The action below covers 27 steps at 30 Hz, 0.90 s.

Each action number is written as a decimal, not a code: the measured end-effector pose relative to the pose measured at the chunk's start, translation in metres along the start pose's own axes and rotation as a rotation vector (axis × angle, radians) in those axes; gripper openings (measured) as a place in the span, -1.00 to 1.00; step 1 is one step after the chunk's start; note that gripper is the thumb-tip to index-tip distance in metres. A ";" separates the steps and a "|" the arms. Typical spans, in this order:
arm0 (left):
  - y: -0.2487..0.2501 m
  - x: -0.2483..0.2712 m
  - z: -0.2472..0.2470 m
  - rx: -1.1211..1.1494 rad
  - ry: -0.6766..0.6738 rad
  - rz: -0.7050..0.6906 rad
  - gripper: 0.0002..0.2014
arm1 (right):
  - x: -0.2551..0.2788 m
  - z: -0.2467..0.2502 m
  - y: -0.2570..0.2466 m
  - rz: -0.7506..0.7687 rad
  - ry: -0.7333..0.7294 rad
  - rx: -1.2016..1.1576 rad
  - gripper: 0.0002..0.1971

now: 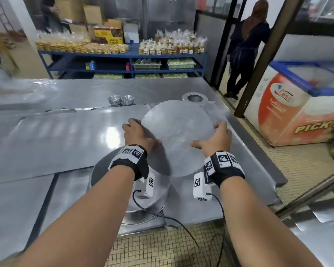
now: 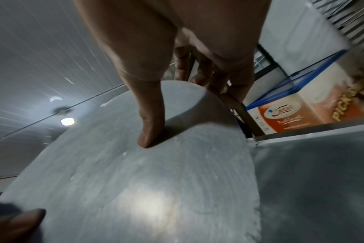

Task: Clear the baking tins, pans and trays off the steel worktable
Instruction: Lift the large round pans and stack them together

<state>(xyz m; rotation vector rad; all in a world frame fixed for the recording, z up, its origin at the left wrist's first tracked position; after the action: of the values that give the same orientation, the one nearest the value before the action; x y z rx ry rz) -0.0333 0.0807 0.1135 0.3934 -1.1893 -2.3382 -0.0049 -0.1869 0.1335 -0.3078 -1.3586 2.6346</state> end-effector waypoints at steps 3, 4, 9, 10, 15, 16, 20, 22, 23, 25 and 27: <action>-0.024 -0.002 0.037 0.010 0.039 0.034 -0.10 | 0.012 -0.030 -0.023 0.048 -0.058 -0.004 -0.13; -0.031 -0.002 0.048 0.011 0.051 0.050 -0.10 | 0.016 -0.039 -0.030 0.062 -0.079 -0.004 -0.13; -0.068 0.007 0.084 -0.003 0.057 0.094 -0.12 | 0.037 -0.077 -0.050 0.114 -0.166 0.046 -0.14; -0.075 0.009 0.088 -0.023 0.045 0.102 -0.11 | 0.041 -0.084 -0.051 0.114 -0.189 0.066 -0.13; -0.106 0.019 0.088 -0.176 -0.032 0.118 -0.03 | 0.060 -0.109 -0.044 0.123 -0.267 0.199 -0.10; -0.110 0.021 0.087 -0.183 -0.035 0.125 -0.07 | 0.063 -0.112 -0.041 0.128 -0.281 0.227 -0.10; -0.123 0.020 0.089 -0.182 0.015 0.163 -0.41 | 0.068 -0.121 -0.029 0.126 -0.326 0.285 -0.30; -0.129 0.016 0.090 -0.210 0.025 0.162 -0.53 | 0.070 -0.124 -0.023 0.122 -0.334 0.284 -0.45; -0.130 0.015 0.090 -0.229 0.020 0.161 -0.56 | 0.071 -0.125 -0.021 0.122 -0.335 0.292 -0.51; -0.134 0.016 0.089 -0.268 0.011 0.161 -0.59 | 0.073 -0.126 -0.016 0.124 -0.333 0.318 -0.60; -0.136 0.018 0.088 -0.282 0.008 0.150 -0.59 | 0.075 -0.125 -0.013 0.116 -0.331 0.337 -0.66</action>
<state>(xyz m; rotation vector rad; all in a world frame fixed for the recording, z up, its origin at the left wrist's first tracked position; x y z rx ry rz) -0.1275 0.1991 0.0533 0.2069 -0.8368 -2.3251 -0.0447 -0.0639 0.0650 0.1021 -0.9648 3.0509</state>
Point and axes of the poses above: each hand's wrist, its own x-axis away from the middle knuckle, its own z-axis out of the back of the hand, y = z × x, the point moved 6 cm from there along -x, towards the middle knuckle, and after that the axes turned 2 degrees about x, right-handed, at the moved point
